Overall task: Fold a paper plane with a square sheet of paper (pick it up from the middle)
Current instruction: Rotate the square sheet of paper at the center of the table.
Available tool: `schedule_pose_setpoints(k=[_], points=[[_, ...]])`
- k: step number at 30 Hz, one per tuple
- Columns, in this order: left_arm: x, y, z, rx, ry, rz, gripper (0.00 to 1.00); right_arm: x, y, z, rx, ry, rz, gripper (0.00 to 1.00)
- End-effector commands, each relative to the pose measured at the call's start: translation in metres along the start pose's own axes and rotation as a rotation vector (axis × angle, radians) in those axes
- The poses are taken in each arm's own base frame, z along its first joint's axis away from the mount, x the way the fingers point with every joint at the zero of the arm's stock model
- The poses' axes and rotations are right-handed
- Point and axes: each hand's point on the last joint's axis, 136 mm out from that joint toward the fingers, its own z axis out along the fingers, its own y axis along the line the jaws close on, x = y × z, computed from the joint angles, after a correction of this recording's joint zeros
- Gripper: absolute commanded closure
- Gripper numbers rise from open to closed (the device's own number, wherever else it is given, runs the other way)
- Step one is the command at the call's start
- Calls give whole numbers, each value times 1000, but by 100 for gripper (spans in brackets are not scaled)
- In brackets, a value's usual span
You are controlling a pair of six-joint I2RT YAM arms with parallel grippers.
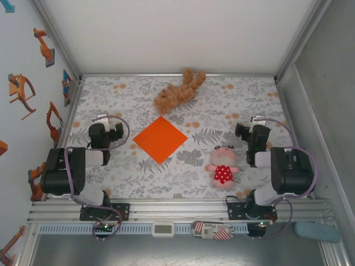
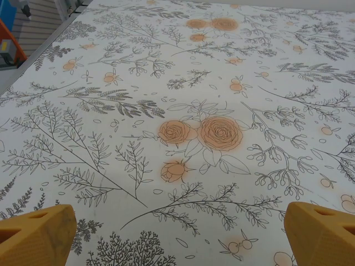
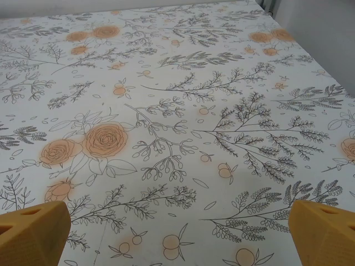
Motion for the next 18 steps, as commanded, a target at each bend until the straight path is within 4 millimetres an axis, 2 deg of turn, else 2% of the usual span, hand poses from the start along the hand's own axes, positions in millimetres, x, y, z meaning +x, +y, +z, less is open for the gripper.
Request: schedule_pose_setpoints(k=[1, 18], points=[[-14, 2, 3, -8, -38, 7, 4, -17, -4, 4, 25, -53, -2, 1], [-14, 2, 4, 0, -34, 1, 4, -18, -4, 4, 24, -53, -3, 1]])
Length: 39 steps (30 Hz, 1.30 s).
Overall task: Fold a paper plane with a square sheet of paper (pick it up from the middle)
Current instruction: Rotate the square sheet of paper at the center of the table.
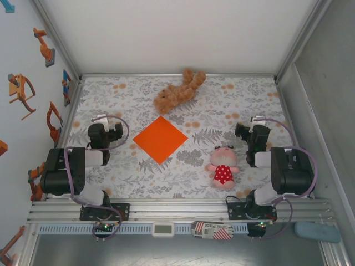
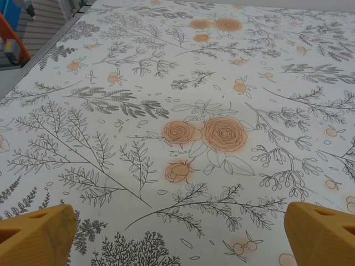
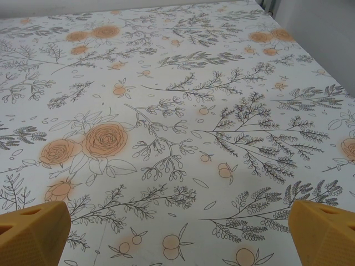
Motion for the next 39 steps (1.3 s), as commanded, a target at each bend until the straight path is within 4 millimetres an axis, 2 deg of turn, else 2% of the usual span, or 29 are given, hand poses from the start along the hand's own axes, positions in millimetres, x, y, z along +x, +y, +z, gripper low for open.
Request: schedule_pose_setpoints(k=[1, 7, 10, 14, 17, 20, 24, 25, 28, 31, 33, 39], points=[[-13, 0, 4, 4, -33, 3, 4, -18, -4, 4, 24, -53, -3, 1], [-14, 1, 3, 4, -37, 3, 4, -17, -5, 4, 27, -53, -3, 1], [-18, 2, 1, -9, -41, -4, 4, -26, -9, -5, 49, -83, 11, 1], [-39, 11, -14, -57, -17, -20, 4, -47, -17, -26, 84, -99, 21, 1], [-62, 15, -30, -84, 5, -80, 4, -77, -16, -41, 80, -97, 60, 1], [-82, 15, -49, -89, 36, -195, 4, -102, -7, -48, 36, -22, 148, 1], [-95, 13, -74, -95, 141, -397, 4, -121, 22, -44, -72, 147, 279, 1], [-96, 11, -77, -89, 153, -440, 4, -121, 32, -41, -108, 186, 313, 1], [-92, 3, -85, -46, 185, -553, 4, -120, 80, -34, -256, 292, 333, 5], [-88, -10, -90, 27, 210, -612, 4, -108, 145, -37, -399, 365, 290, 6], [-85, -19, -93, 84, 218, -643, 4, -93, 192, -42, -489, 424, 246, 7], [-66, -30, -97, 143, 251, -700, 4, -41, 309, -60, -691, 596, 128, 21]])
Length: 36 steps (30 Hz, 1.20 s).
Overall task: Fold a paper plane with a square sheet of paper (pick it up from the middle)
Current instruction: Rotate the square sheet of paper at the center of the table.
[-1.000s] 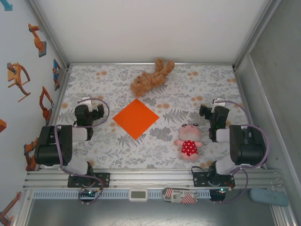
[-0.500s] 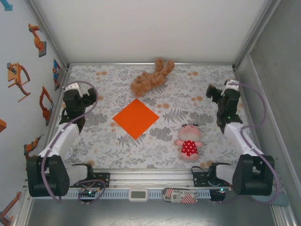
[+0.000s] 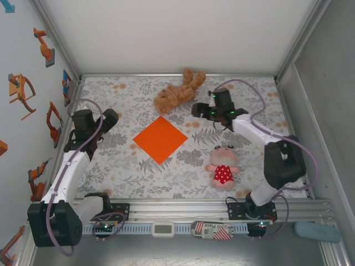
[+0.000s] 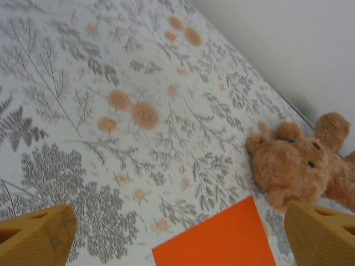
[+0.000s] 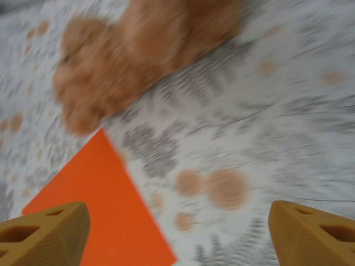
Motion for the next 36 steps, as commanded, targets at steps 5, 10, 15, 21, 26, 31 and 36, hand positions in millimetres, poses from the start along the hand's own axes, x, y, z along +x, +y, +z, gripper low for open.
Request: schedule_pose_setpoints(k=[5, 10, 15, 21, 26, 31, 36], points=[[28, 1, 1, 47, 96, -81, 4, 51, 90, 64, -146, 209, -68, 27], [37, 2, 8, 49, 132, -97, 4, 73, 117, 99, -153, 284, -106, 31], [44, 0, 15, 56, 163, -108, 4, 80, 121, 130, -142, 315, -94, 33], [51, -3, 22, 55, 199, -108, 4, 89, 113, 152, -100, 353, -91, 33], [57, -5, 26, 48, 220, -100, 4, 99, 94, 151, -33, 363, -94, 33], [60, -8, 28, 44, 231, -95, 4, 108, 62, 133, 88, 326, -87, 33], [68, -12, 32, 42, 260, -90, 4, 107, 20, 94, 246, 180, 67, 33]])
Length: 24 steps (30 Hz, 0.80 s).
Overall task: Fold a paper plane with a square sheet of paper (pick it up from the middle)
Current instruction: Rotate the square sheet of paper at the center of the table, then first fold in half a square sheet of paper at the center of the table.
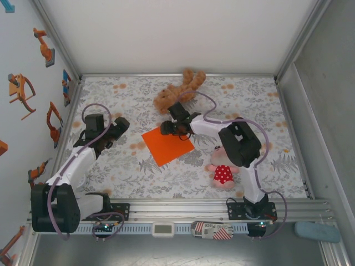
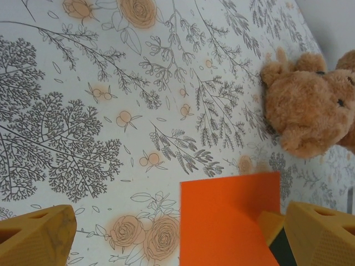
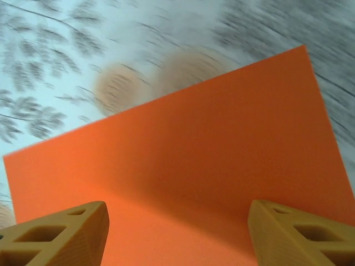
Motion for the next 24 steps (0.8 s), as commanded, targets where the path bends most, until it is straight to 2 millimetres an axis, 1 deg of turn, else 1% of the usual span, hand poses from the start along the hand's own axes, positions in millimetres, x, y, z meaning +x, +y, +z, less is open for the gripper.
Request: schedule_pose_setpoints(k=[1, 3, 6, 7, 9, 12, 13, 15, 19, 21, 24], points=[[0, -13, 2, 24, 18, -4, 4, 11, -47, -22, 177, -93, 201, 33], [9, -13, 6, 9, 55, -14, 4, 21, -63, -37, 222, -129, 321, 33], [29, -15, 12, -22, 131, -4, 0, 28, -69, -53, 227, -157, 440, 36], [37, -17, 13, -31, 156, 8, 1, 24, -66, -60, 215, -169, 451, 38], [53, -25, 16, -33, 198, 47, 3, 11, -58, -75, 185, -205, 435, 38], [80, -42, 22, -26, 269, 108, 5, -10, -43, -95, 117, -233, 358, 38], [89, -51, 25, -17, 295, 131, 5, -12, -40, -98, 98, -218, 333, 38], [104, -67, 32, 3, 346, 168, 7, -7, -40, -98, 69, -178, 306, 38], [138, -99, 54, 35, 465, 226, 13, 16, -55, -90, 45, -79, 297, 41], [153, -109, 66, 38, 510, 246, 18, 22, -61, -88, 32, -51, 281, 42], [167, -114, 82, 28, 552, 250, 19, 31, -65, -81, -18, 13, 252, 44]])
